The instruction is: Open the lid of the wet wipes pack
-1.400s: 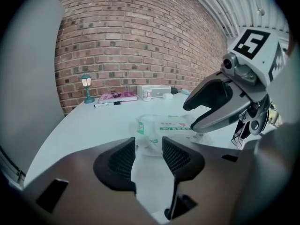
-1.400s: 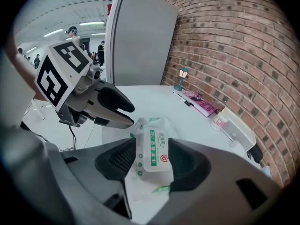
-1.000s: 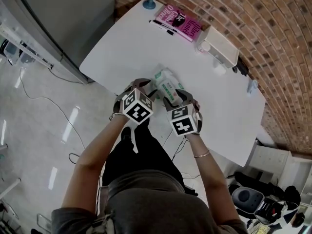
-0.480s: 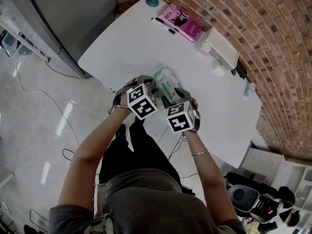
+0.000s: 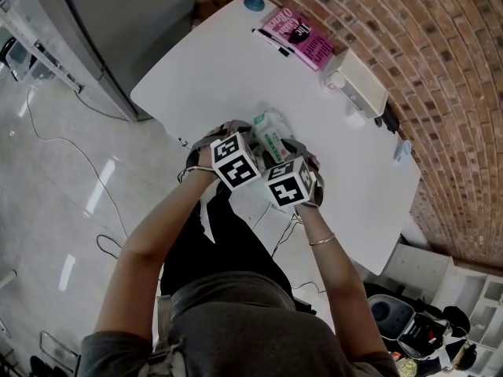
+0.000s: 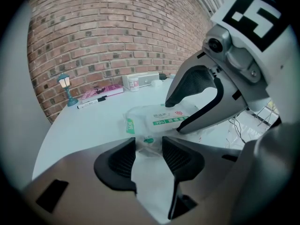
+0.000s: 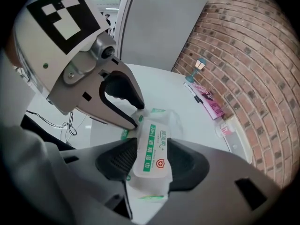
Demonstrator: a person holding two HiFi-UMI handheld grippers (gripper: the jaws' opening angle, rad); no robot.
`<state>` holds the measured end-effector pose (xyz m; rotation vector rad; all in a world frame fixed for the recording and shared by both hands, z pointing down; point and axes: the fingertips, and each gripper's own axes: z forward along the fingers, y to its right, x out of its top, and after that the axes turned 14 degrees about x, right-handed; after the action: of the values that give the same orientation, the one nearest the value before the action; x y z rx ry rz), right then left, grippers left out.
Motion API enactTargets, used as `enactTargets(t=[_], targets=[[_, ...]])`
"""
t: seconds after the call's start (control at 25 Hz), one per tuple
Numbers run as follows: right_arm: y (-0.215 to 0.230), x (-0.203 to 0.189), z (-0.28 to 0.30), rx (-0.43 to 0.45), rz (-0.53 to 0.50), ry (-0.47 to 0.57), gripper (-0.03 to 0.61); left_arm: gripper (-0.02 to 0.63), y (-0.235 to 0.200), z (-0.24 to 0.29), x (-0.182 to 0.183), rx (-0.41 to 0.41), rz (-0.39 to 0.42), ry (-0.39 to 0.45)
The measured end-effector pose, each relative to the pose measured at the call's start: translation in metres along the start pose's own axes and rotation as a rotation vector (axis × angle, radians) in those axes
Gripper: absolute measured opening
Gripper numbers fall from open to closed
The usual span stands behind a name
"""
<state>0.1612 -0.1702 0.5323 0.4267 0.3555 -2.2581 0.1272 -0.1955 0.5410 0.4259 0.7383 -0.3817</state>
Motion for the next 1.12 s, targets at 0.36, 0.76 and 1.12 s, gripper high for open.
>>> enactTargets(t=[0.36, 0.76, 1.12], targets=[[-0.004, 0.000, 0.007, -0.031, -0.033, -0.063, 0.152, 0.176, 0.000, 0.000, 0.000, 0.004, -0.008, 0.003], [-0.011, -0.001, 0.012, -0.039, -0.101, -0.108, 0.092, 0.176, 0.000, 0.001, 0.000, 0.000, -0.013, 0.009], [-0.011, -0.002, 0.013, -0.010, -0.074, -0.120, 0.075, 0.176, 0.000, 0.001, 0.000, -0.008, -0.015, 0.010]])
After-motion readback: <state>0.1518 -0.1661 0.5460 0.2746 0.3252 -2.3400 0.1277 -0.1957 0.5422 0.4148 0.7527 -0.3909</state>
